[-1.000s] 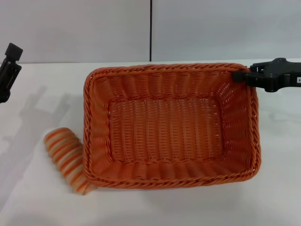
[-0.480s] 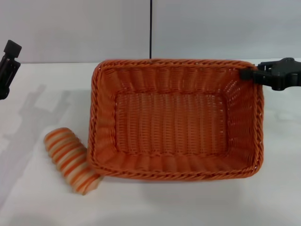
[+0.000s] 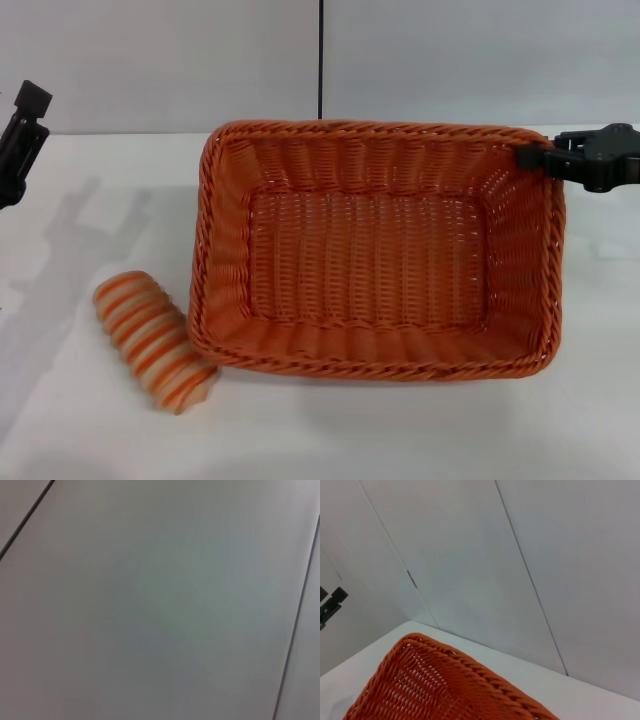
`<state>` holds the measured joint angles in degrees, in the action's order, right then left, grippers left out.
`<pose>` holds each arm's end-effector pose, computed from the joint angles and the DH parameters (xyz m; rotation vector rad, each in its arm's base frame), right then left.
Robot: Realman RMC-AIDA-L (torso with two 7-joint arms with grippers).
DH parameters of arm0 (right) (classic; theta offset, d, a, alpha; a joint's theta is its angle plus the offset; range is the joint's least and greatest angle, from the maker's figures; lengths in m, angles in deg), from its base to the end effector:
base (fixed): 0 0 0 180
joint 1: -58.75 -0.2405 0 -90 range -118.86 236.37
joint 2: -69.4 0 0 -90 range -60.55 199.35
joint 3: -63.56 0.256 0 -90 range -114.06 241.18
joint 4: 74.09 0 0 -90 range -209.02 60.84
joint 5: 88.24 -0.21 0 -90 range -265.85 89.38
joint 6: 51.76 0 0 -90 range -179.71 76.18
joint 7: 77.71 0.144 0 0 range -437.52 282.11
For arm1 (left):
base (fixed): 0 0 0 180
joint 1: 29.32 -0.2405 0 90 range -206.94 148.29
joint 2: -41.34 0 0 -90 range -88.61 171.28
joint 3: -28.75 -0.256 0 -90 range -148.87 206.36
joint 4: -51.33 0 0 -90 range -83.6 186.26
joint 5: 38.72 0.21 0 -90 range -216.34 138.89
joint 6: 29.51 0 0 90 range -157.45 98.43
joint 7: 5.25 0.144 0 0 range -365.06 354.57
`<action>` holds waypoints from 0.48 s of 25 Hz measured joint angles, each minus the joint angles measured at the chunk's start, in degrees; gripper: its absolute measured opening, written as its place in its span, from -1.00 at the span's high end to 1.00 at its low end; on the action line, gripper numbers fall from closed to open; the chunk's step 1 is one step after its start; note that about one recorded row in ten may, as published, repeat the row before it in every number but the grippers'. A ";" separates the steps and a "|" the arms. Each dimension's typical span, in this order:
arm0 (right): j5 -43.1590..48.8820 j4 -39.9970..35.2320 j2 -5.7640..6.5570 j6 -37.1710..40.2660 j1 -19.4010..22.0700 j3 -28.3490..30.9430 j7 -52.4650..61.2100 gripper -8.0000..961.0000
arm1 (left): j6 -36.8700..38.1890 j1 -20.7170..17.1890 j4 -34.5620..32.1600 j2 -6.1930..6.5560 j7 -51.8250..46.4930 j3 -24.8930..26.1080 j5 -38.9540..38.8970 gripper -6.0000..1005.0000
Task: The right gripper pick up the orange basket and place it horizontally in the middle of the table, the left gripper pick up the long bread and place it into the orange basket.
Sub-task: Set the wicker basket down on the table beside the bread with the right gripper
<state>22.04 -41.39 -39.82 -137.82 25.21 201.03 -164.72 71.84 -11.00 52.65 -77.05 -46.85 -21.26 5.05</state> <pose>0.2753 0.3640 0.0539 -2.6220 0.8889 0.6471 -0.3187 0.2505 0.0207 -1.5994 -0.6125 -1.3563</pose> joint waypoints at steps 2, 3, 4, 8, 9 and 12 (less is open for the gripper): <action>0.00 0.00 -0.03 -0.02 0.00 0.00 0.00 0.62 | -0.02 0.31 0.00 0.01 -0.35 0.00 0.00 -0.59; 0.00 0.00 -0.03 -0.02 0.00 0.00 0.00 0.62 | -0.02 0.31 0.00 0.01 -0.35 0.00 0.00 -0.59; 0.00 0.00 -0.03 -0.03 0.00 0.00 0.00 0.62 | -0.02 0.36 0.00 0.03 -0.40 0.00 0.00 -0.59; 0.00 0.00 -0.03 -0.07 -0.01 0.00 0.00 0.62 | -0.10 0.47 0.00 0.07 -0.41 0.00 0.00 -0.59; 0.00 0.00 -0.03 -0.08 -0.02 0.00 0.00 0.62 | -0.15 0.48 0.00 0.08 -0.41 0.03 0.00 -0.59; 0.01 -0.01 -0.02 -0.08 -0.03 0.00 0.00 0.62 | -0.25 0.53 0.00 0.09 -0.41 0.12 0.00 -0.59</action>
<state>22.05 -41.39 -39.85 -137.91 25.18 201.02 -164.72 71.58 -10.47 52.65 -76.96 -47.26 -21.14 5.05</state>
